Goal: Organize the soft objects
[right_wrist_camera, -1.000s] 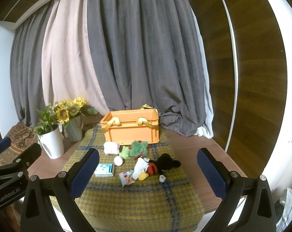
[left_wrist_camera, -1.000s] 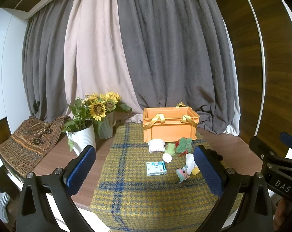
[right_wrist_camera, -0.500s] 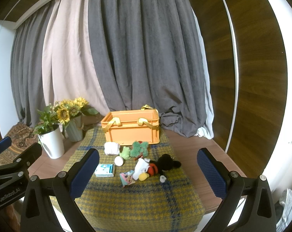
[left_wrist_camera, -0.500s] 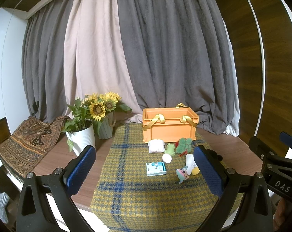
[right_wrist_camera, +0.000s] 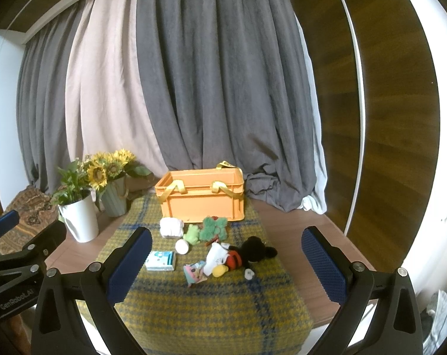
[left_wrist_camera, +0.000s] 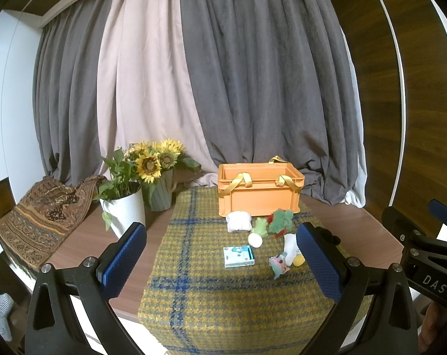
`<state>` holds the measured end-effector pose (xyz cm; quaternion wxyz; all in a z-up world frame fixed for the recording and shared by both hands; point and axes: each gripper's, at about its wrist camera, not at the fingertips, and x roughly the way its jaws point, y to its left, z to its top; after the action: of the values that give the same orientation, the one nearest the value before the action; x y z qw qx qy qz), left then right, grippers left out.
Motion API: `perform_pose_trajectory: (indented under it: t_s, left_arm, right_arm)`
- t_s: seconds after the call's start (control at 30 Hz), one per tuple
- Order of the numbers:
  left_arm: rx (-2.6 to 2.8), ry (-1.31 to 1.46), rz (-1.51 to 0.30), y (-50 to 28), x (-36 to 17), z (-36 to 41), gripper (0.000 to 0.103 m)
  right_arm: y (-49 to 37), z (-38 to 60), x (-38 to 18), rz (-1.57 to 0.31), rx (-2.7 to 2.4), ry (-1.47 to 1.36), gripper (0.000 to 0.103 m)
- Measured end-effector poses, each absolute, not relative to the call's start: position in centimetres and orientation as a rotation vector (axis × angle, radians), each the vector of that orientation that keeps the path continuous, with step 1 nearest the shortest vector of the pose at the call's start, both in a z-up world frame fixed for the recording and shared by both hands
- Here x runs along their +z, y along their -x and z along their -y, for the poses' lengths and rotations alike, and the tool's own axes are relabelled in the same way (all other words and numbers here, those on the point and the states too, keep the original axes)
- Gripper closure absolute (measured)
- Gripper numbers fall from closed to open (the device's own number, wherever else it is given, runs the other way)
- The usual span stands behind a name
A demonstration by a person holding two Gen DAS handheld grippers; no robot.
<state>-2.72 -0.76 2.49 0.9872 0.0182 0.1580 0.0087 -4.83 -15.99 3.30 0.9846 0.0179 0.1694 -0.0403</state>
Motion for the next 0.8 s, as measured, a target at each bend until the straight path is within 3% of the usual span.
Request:
perform_pose_trajectory:
  t_s: [0.5,0.8]
  left_arm:
    - [-0.006,-0.057,-0.335,2.1,1.7,0.6,0.0]
    - [-0.093,-0.097,-0.4,-3.4,-0.8,-1.7,0.0]
  right_arm:
    - [4.1,15.3,2.5,-0.36,-0.083,-0.049,0.001]
    - [1.0,13.1,0.2,-0.42,-0.134,-0.058,0.001]
